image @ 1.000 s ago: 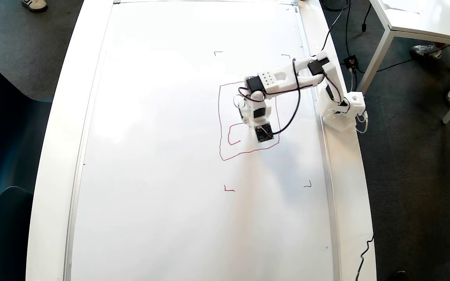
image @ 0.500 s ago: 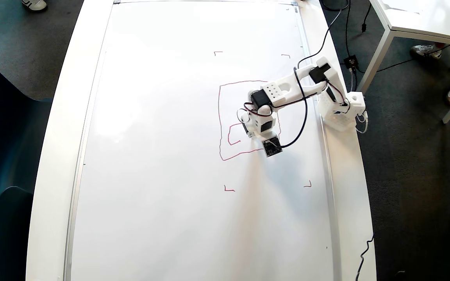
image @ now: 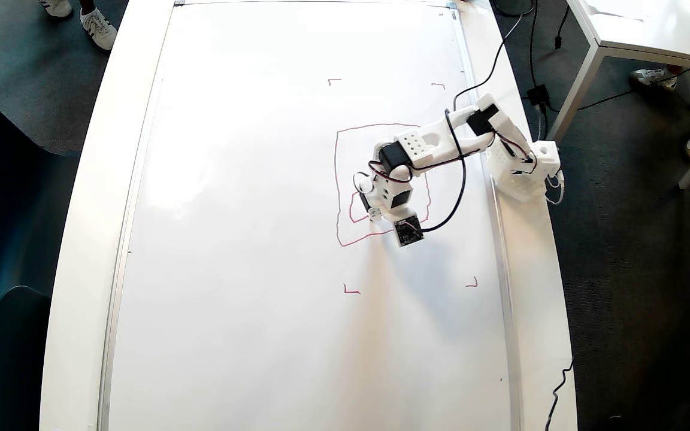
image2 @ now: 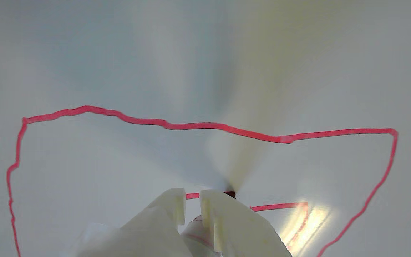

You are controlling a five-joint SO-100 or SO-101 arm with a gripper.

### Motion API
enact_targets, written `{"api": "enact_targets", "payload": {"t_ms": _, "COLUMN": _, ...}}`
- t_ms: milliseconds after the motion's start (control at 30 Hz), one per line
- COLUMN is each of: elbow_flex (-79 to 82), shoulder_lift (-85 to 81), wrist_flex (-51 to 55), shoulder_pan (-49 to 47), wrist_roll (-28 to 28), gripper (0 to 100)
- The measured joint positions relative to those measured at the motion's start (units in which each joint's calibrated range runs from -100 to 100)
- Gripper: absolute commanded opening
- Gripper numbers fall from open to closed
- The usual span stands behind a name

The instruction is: Draw on a whiteboard a robot head using a pen attached to the gripper

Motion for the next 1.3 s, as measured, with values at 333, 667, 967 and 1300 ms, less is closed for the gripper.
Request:
{"api": "enact_targets", "payload": {"t_ms": 333, "elbow_flex": -2.5, "shoulder_lift": 1.4, "wrist_flex": 0.0, "shoulder_pan": 0.8, "wrist_roll": 0.0, "gripper": 1}}
{"api": "enact_targets", "payload": {"t_ms": 667, "elbow_flex": 0.1, "shoulder_lift": -11.1, "wrist_flex": 5.7, "shoulder_pan": 5.6, "wrist_roll": 1.1, "gripper": 1}}
{"api": "enact_targets", "payload": {"t_ms": 967, "elbow_flex": 18.2, "shoulder_lift": -19.3, "wrist_flex": 6.5, "shoulder_pan": 14.1, "wrist_roll": 3.8, "gripper": 1}}
{"api": "enact_targets", "payload": {"t_ms": 1300, "elbow_flex": 20.2, "shoulder_lift": -17.9, "wrist_flex": 6.2, "shoulder_pan": 18.6, "wrist_roll": 4.5, "gripper": 1}}
